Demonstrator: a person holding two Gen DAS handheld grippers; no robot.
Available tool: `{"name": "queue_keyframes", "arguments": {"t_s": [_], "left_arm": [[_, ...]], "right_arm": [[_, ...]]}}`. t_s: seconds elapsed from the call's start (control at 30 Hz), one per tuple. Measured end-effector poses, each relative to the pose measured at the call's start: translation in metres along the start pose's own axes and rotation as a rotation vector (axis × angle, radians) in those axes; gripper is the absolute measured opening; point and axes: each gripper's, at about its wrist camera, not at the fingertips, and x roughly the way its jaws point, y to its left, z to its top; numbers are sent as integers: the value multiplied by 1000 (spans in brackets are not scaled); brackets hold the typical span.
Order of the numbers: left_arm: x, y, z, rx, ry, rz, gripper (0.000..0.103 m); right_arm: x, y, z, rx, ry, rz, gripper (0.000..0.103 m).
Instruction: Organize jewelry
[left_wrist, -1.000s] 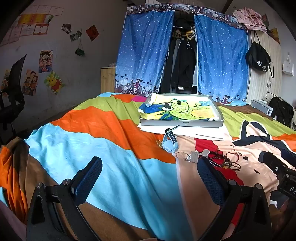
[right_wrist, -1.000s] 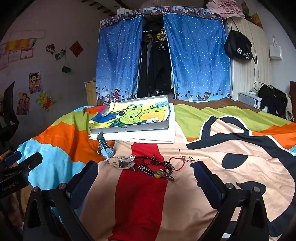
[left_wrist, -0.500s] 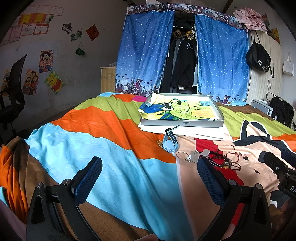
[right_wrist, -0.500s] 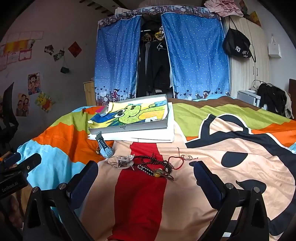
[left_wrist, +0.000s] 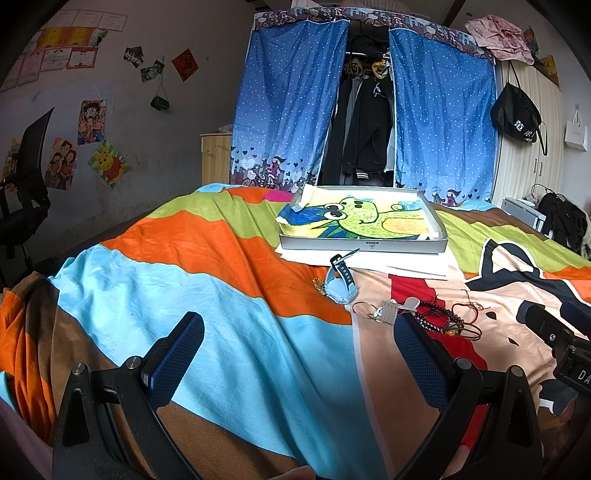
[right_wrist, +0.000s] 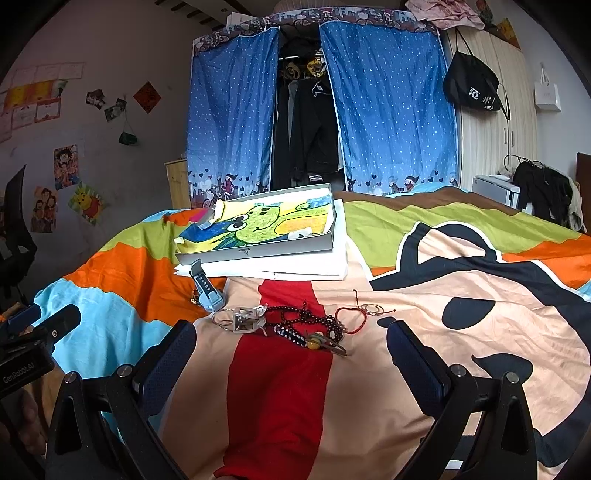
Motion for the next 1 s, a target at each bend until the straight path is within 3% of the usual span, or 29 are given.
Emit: {"name": "queue_keyframes", "arguments": {"t_s": [1.0], "left_arm": [[6,-4,-7,37,18,22,101]], "right_arm": [[9,-11,-7,50,44,5,103]]}}
